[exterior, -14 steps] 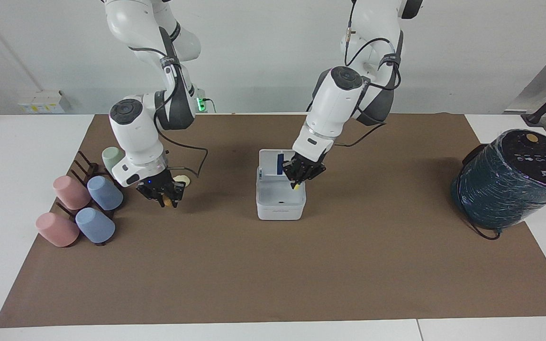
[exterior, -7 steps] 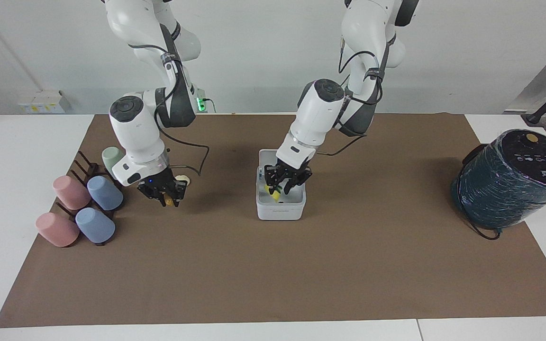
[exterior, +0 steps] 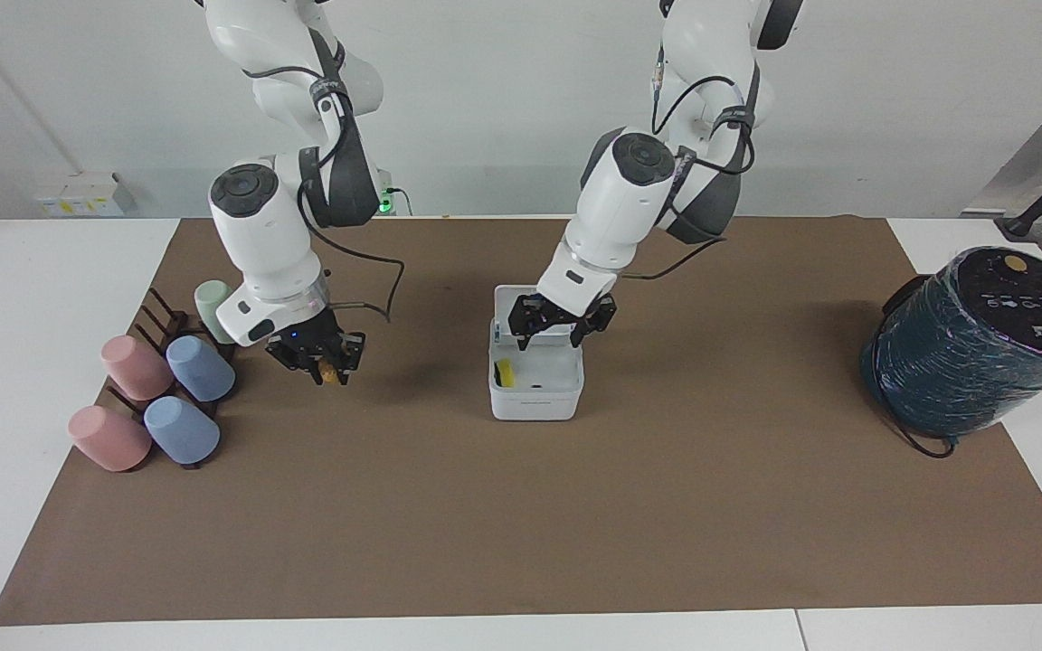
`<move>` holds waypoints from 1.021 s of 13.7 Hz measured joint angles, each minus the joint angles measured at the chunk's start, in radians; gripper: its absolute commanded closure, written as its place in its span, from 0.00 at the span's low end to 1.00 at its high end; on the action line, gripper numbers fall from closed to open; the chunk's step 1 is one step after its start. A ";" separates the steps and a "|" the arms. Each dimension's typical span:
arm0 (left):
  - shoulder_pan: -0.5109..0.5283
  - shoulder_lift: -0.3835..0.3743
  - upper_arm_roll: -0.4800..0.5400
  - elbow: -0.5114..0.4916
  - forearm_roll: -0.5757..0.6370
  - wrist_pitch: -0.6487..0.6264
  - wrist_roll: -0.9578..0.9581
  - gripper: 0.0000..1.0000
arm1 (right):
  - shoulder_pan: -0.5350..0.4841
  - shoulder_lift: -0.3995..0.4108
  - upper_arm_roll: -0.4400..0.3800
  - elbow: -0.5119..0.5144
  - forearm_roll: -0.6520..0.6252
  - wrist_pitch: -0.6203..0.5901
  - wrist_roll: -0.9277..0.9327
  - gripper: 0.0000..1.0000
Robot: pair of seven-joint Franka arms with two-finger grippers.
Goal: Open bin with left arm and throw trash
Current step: 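Drop the potato into the bin with the right gripper while the left gripper withdraws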
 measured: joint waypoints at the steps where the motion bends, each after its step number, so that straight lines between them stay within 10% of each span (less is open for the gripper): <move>1: 0.031 -0.003 0.001 0.015 0.024 -0.036 0.042 0.02 | 0.021 0.000 0.000 0.009 0.000 0.000 0.039 1.00; 14: 0.291 -0.226 -0.001 -0.033 0.133 -0.182 0.447 0.00 | 0.276 0.178 0.007 0.141 0.000 0.199 0.520 1.00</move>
